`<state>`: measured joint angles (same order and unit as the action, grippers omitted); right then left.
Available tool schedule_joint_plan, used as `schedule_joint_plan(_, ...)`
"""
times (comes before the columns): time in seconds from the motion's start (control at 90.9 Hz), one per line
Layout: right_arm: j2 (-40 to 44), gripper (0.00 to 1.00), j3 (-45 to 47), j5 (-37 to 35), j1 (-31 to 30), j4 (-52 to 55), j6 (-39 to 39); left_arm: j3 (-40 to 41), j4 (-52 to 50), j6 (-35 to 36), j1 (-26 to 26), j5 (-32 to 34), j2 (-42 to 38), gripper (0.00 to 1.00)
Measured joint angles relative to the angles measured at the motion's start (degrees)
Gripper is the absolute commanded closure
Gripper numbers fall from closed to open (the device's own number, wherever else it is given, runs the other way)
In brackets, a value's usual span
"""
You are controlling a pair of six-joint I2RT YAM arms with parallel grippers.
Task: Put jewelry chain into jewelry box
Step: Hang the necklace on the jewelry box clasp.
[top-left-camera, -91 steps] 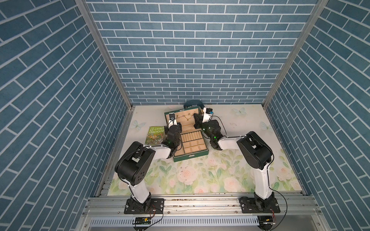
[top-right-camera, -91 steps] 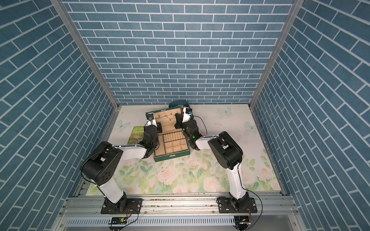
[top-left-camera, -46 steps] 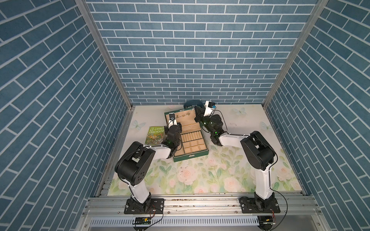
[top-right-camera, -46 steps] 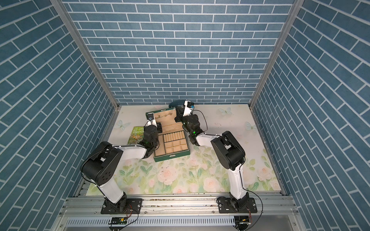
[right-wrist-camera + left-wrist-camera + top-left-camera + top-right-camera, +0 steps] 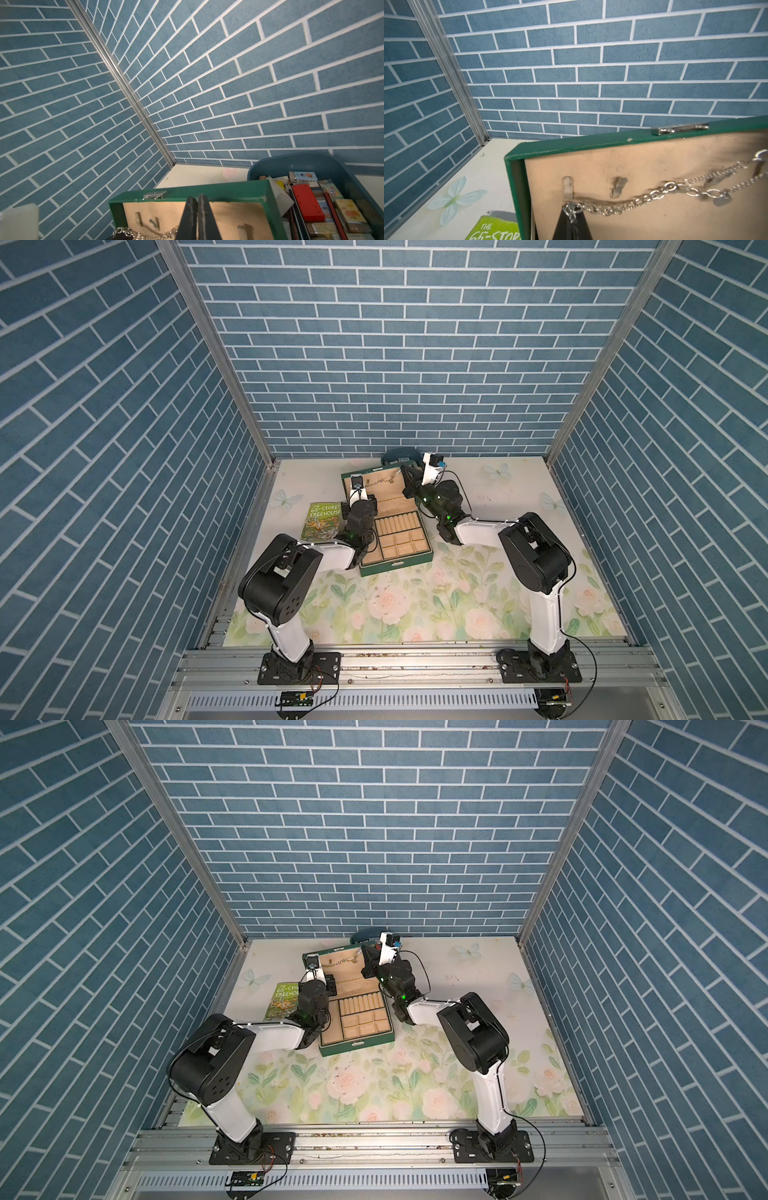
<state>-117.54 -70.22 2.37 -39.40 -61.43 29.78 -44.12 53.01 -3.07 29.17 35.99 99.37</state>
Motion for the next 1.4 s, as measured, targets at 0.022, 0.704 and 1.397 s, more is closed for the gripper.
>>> schedule_joint_plan(0.022,0.0,1.0,-0.02,0.0,0.0,0.0,0.0,0.0,0.0,0.0,0.0,0.0,0.0,1.0)
schedule_joint_plan(0.704,0.0,1.0,0.2,0.02,-0.42,0.92,0.15,0.0,-0.11,0.07,0.0,0.24,0.0,1.0)
schedule_joint_plan(1.397,0.0,1.0,4.11,0.13,-1.6,3.19,0.48,0.0,-1.9,0.02,0.0,0.46,0.0,1.0)
